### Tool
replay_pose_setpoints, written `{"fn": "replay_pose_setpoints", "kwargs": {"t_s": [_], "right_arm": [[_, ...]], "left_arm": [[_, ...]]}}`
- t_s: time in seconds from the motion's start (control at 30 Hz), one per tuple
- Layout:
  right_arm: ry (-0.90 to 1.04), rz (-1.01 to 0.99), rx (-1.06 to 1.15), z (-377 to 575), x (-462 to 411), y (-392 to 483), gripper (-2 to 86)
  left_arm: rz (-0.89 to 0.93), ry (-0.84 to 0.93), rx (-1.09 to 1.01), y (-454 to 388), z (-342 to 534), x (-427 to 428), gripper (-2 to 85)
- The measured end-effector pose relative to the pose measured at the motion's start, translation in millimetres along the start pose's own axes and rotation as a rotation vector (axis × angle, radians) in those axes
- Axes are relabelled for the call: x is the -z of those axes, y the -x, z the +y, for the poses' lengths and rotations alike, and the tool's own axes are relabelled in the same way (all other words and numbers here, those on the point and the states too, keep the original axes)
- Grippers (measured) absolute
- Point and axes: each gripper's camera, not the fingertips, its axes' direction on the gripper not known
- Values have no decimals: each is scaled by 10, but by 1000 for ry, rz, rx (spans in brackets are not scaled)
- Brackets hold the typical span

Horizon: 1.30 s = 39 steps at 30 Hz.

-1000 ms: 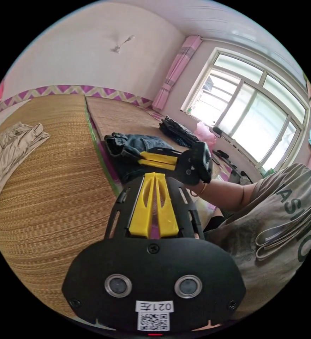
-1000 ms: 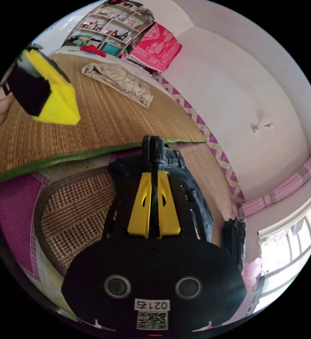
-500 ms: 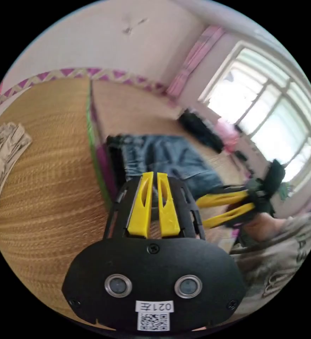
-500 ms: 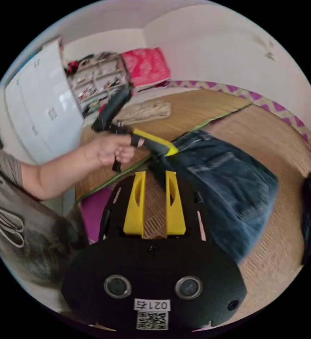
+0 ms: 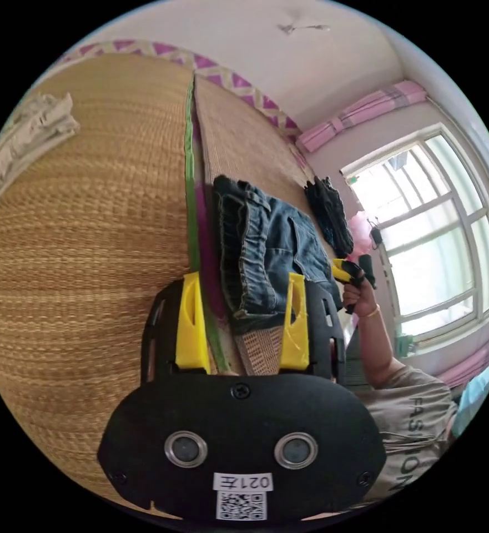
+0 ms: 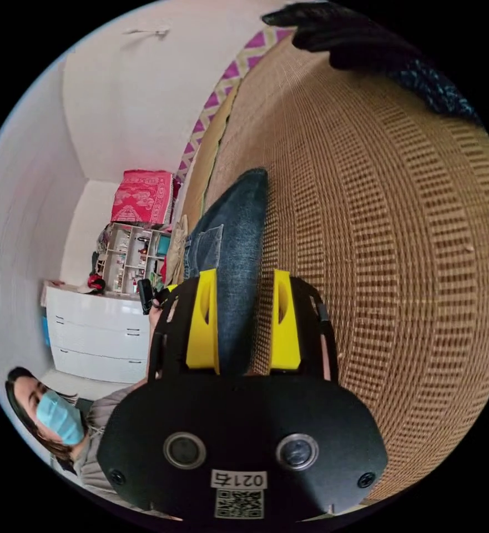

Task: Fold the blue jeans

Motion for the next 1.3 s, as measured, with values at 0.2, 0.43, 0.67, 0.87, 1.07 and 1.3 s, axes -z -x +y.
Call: {"fn": "replay_pose_setpoints", "kwargs": {"t_s": [0.2,0.43,0.67,0.87,1.07,1.3], "right_arm": [[100,-89,-28,-257,-515,-845,105],[82,-233,-36,-219,-831,-1683,70],[62,-167,87,-216,-856,-1288,62],[95,-99,294,-475,-1117,-12,60],[201,-153,488,-1215,-2527,1585,60],[331,-159,648,-2310,-4860,3366,60]], "left_arm": [[60,174,-8,33,-122,-522,151],[-71,212,-88,-171,117,-942,89],[-66,79,-154,-295,703,-943,55],[-58,-153,-219,-396,1563,-435,54],[-70,-430,-126,65,2477,824,52],[-317,-624,15,719,3091,2182,52]]}}
